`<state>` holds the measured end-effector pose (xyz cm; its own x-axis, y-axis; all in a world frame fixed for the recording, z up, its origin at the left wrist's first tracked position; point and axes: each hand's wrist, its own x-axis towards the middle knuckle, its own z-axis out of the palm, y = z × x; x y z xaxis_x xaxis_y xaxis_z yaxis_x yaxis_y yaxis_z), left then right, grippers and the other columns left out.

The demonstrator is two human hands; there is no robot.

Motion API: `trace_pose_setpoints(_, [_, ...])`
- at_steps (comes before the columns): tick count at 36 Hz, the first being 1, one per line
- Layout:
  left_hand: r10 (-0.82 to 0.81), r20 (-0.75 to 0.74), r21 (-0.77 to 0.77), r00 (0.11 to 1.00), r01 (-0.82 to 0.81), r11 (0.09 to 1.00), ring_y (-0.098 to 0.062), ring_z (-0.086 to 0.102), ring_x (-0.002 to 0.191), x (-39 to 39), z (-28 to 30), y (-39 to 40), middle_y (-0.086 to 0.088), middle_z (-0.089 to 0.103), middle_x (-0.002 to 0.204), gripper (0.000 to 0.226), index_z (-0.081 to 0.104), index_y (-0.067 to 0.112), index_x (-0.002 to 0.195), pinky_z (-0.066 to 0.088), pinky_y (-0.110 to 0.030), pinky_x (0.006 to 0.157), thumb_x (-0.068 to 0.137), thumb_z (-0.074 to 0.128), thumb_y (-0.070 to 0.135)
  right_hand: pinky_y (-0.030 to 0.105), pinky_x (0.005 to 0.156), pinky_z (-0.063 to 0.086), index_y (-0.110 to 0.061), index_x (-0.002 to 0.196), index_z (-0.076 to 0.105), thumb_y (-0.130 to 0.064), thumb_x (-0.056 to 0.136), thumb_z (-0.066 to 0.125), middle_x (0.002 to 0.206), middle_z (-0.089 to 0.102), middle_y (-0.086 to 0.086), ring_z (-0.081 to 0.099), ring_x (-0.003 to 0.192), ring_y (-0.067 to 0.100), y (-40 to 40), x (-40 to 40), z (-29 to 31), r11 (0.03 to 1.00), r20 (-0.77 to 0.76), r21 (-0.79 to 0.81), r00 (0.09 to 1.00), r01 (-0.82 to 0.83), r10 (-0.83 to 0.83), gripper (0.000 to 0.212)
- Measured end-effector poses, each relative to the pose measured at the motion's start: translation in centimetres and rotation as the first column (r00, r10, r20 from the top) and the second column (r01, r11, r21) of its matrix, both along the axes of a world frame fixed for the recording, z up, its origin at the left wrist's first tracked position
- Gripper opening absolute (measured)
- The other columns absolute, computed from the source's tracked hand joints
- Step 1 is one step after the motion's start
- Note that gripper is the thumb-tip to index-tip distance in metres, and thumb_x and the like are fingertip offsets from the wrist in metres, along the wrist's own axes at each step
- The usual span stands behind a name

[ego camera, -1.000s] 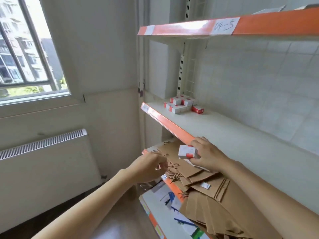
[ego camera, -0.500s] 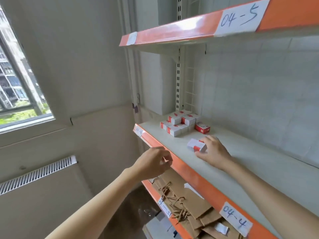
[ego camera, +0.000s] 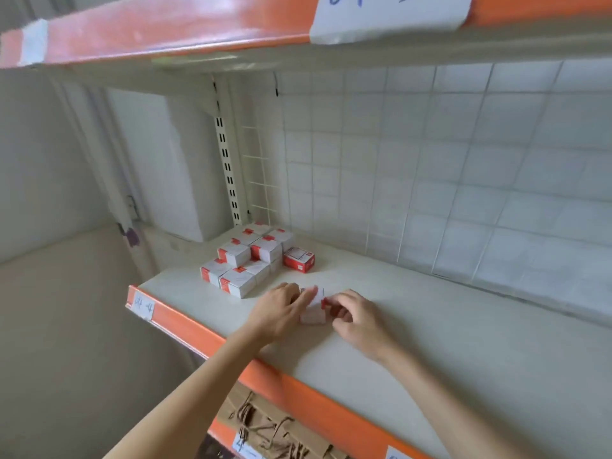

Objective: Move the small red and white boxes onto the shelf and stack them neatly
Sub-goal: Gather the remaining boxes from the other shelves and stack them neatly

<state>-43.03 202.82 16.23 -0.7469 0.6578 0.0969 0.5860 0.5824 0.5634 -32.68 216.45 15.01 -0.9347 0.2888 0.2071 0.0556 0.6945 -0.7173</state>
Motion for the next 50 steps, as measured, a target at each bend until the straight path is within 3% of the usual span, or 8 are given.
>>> trace_pose_setpoints(4, [-0.021, -0.095, -0.050, 0.995, 0.016, 0.999, -0.017, 0.044, 0.074, -0.4, -0.7, 0.3, 0.008, 0.042, 0.075, 0.055, 0.035, 0.025, 0.069, 0.032, -0.030, 0.066, 0.072, 0.048, 0.078, 0.006, 0.065, 0.036, -0.006, 0.094, 0.068, 0.006, 0.075, 0.054, 0.080, 0.049, -0.006, 0.047, 0.064, -0.002, 0.4, -0.2, -1.1, 0.996, -0.091, 0.058, 0.994, 0.068, -0.062, 0.027])
trace_pose_setpoints(8, [-0.016, -0.080, 0.078, 0.997, 0.022, 0.997, -0.010, 0.051, 0.079, -0.7, -1.3, -0.1, 0.011, 0.050, 0.085, 0.060, 0.051, 0.026, 0.082, 0.042, -0.025, 0.069, 0.052, 0.044, 0.078, 0.007, 0.067, 0.038, -0.007, 0.091, 0.066, 0.009, 0.073, 0.055, 0.081, 0.050, -0.007, 0.048, 0.065, -0.003, 0.9, -0.3, -1.9, 0.985, -0.137, 0.107, 0.984, 0.133, -0.118, 0.026])
trace_pose_setpoints(15, [-0.138, -0.059, 0.181, 0.989, 0.146, 0.973, -0.008, 0.051, 0.092, -1.0, -1.2, -0.6, 0.008, 0.055, 0.098, 0.069, 0.064, 0.022, 0.105, 0.040, -0.017, 0.081, 0.057, 0.043, 0.067, 0.018, 0.083, 0.045, -0.004, 0.102, 0.061, 0.003, 0.078, 0.056, 0.099, 0.055, 0.005, 0.055, 0.096, 0.018, 1.9, 0.2, -1.7, 0.957, -0.110, 0.249, 0.986, 0.147, -0.123, 0.026])
trace_pose_setpoints(19, [-0.040, -0.045, 0.196, 0.998, 0.048, 0.979, -0.010, 0.042, 0.098, -1.1, -1.8, -0.7, 0.006, 0.050, 0.099, 0.069, 0.057, 0.020, 0.104, 0.031, -0.015, 0.084, 0.055, 0.045, 0.067, -0.003, 0.074, 0.032, -0.003, 0.105, 0.061, 0.004, 0.079, 0.057, 0.095, 0.050, 0.001, 0.050, 0.084, 0.000, 2.4, 0.5, -1.5, 0.964, -0.090, 0.211, 0.986, 0.160, -0.144, 0.027])
trace_pose_setpoints(26, [0.133, -0.030, 0.219, 0.991, -0.123, 0.968, -0.019, 0.050, 0.091, -1.9, -1.9, -0.7, 0.000, 0.055, 0.087, 0.012, 0.057, 0.011, 0.084, 0.030, -0.021, 0.070, 0.081, 0.063, 0.021, -0.002, 0.071, 0.032, -0.006, 0.109, 0.060, 0.000, 0.083, 0.054, 0.096, 0.047, -0.003, 0.042, 0.079, -0.012, 2.4, 0.5, -1.5, 0.967, -0.057, 0.200, 0.988, 0.154, -0.146, 0.028])
trace_pose_setpoints(32, [0.083, -0.115, 0.149, 0.990, -0.066, 0.987, -0.022, 0.053, 0.083, -1.8, -1.6, -0.4, 0.001, 0.050, 0.079, 0.010, 0.062, 0.011, 0.077, 0.027, -0.021, 0.063, 0.083, 0.062, 0.019, -0.002, 0.076, 0.032, -0.012, 0.114, 0.059, -0.022, 0.087, 0.064, 0.096, 0.046, -0.008, 0.043, 0.091, -0.017, 1.9, 0.6, -1.3, 0.983, -0.078, 0.167, 0.995, 0.080, -0.068, 0.030])
trace_pose_setpoints(41, [-0.109, -0.153, 0.091, 0.982, 0.124, 0.988, -0.021, 0.052, 0.089, -1.5, -1.6, -0.3, 0.002, 0.055, 0.081, 0.020, 0.067, 0.028, 0.102, 0.042, -0.030, 0.079, 0.083, 0.059, 0.027, 0.023, 0.095, 0.038, -0.023, 0.125, 0.047, -0.053, 0.078, 0.066, 0.114, 0.043, -0.007, 0.046, 0.102, 0.006, 1.4, -1.0, 0.3, 0.991, 0.149, 0.115, 0.985, 0.073, -0.090, 0.058])
trace_pose_setpoints(50, [-0.547, -0.242, -0.174, 0.801, 0.519, 0.837, -0.011, 0.040, 0.116, -3.6, 0.4, -4.6, 0.005, 0.050, 0.130, 0.035, 0.060, 0.023, 0.125, 0.032, -0.020, 0.099, 0.090, 0.057, 0.026, 0.027, 0.080, 0.038, -0.014, 0.110, 0.050, -0.036, 0.082, 0.065, 0.112, 0.046, 0.001, 0.049, 0.107, 0.017, -1.0, -5.7, 1.4, 0.968, 0.176, 0.201, 0.966, 0.152, -0.188, 0.039])
